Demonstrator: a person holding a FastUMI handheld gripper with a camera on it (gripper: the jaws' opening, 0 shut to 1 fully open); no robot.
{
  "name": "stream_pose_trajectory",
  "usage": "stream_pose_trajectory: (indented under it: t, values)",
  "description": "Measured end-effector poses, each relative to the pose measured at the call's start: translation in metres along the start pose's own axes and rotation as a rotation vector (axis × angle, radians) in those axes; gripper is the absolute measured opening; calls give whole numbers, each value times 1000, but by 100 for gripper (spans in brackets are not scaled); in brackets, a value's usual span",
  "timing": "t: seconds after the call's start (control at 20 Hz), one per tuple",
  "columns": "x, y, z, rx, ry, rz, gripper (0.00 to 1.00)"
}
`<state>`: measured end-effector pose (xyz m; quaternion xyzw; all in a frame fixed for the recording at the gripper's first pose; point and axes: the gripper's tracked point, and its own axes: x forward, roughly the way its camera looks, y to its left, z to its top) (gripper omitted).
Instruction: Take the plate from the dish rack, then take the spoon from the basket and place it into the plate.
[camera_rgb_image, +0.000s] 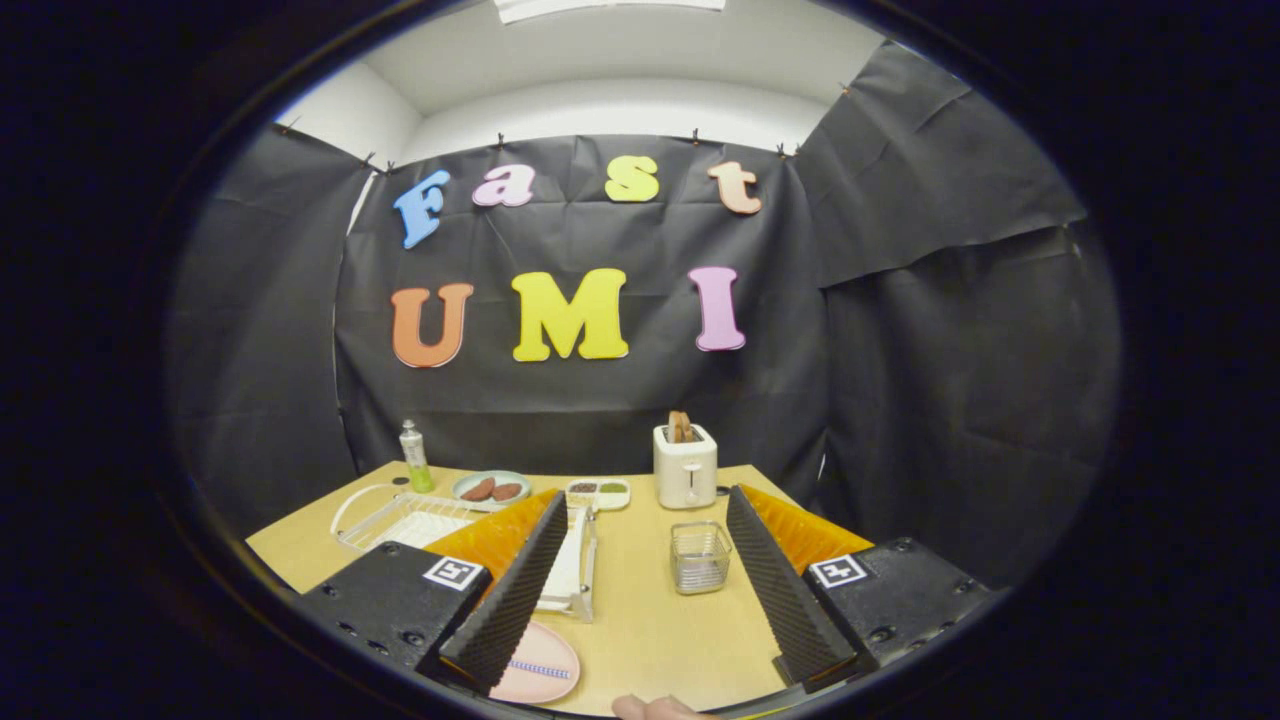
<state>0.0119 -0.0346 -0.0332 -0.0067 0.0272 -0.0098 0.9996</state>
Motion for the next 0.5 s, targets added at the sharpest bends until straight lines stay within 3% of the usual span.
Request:
stream_pose_trajectory:
  t: [0.5]
  values:
    - [9,2,1,27,20,11,100]
